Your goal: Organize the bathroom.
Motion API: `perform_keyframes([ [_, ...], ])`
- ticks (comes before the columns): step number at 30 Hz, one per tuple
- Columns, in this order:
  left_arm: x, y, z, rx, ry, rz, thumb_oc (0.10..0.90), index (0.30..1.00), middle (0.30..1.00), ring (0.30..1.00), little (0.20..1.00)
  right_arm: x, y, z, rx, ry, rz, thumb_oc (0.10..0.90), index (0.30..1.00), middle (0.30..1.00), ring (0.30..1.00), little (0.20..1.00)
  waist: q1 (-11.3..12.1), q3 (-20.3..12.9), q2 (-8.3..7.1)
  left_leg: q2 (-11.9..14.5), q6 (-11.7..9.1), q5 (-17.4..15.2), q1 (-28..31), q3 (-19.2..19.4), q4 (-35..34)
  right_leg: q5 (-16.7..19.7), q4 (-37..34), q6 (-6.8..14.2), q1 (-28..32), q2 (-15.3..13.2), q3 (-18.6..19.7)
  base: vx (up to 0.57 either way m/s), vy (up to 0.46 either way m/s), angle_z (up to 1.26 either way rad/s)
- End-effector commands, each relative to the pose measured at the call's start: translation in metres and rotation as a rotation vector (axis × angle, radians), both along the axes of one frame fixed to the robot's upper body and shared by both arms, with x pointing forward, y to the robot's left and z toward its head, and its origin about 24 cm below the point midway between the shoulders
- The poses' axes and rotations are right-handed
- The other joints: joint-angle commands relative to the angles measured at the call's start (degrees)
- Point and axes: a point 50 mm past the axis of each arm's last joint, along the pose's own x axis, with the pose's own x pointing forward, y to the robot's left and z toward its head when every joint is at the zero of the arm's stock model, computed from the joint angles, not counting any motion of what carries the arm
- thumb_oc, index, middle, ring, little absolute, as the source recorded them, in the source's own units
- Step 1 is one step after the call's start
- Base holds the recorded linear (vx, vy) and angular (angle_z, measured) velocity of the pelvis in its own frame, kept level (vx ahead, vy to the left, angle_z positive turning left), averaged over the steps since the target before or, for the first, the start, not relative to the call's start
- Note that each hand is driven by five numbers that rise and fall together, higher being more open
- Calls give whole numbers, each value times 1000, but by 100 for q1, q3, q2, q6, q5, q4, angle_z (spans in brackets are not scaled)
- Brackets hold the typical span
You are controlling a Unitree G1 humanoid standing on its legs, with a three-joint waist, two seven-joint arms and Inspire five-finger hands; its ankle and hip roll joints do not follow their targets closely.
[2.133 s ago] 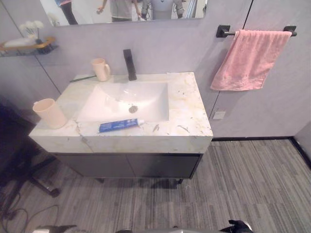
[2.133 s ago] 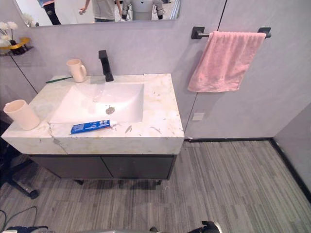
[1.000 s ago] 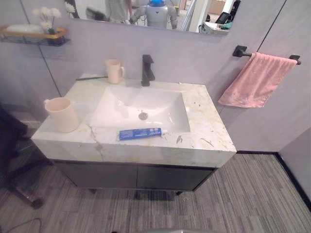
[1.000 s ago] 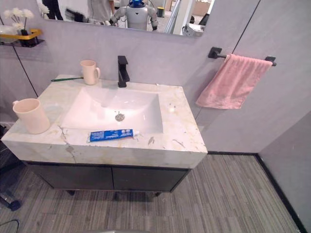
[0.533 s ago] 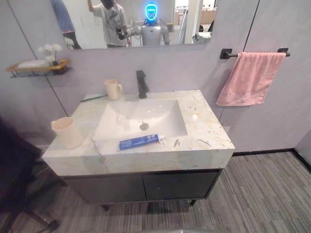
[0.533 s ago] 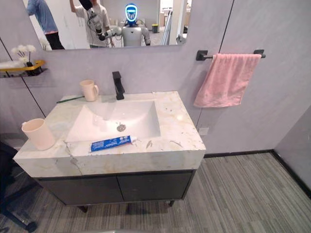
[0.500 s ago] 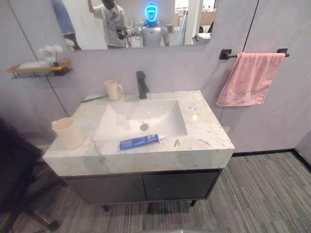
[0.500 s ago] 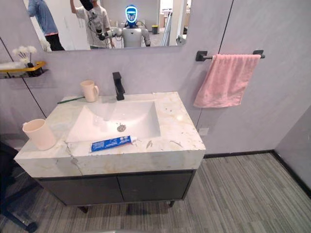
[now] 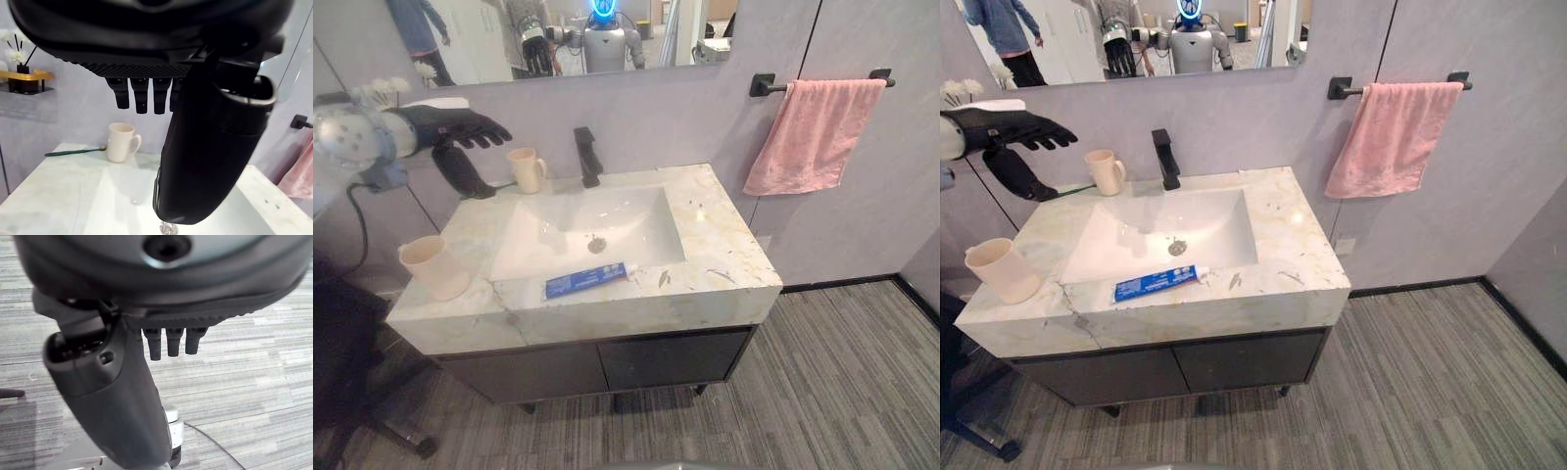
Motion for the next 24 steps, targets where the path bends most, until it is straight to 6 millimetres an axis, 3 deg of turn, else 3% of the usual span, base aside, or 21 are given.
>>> perform_keyframes([
  [1,-20,27,76,-3,-163,107,800,900,900,900,900,-11,-16,7,-30,87,-47,800,900,900,900,900,33,23,282,213,223,-135,231,280,15,3,-33,417,-105,-380,-267,0,0,0],
  [3,-19,28,71,-3,-120,112,800,900,900,900,900,-11,-16,7,-29,90,-51,800,900,900,900,900,24,29,290,209,227,-134,230,280,15,1,-26,415,-107,-382,-262,0,0,0],
  [5,-12,33,52,-24,25,136,800,900,900,900,900,-10,-20,9,-51,99,-37,800,900,900,900,900,-26,40,315,203,239,-125,225,325,15,3,-23,410,-121,-387,-238,-10,15,2],
  [9,-10,38,36,-52,116,140,800,900,900,900,900,-8,-24,11,-75,109,-24,800,900,900,900,900,-52,31,341,205,248,-117,224,373,15,8,-33,397,-123,-381,-229,0,0,0],
  [10,-7,39,24,-67,156,140,800,900,900,900,900,-7,-26,12,-97,117,-18,800,900,900,900,900,-70,28,344,202,256,-118,225,409,15,13,-37,388,-135,-376,-208,0,0,0],
  [24,1,33,-26,-157,301,134,800,900,900,900,900,-11,-39,18,-158,137,-38,800,900,900,900,900,-193,54,365,189,282,-149,251,577,15,6,-24,357,-196,-379,-62,5,7,-4],
])
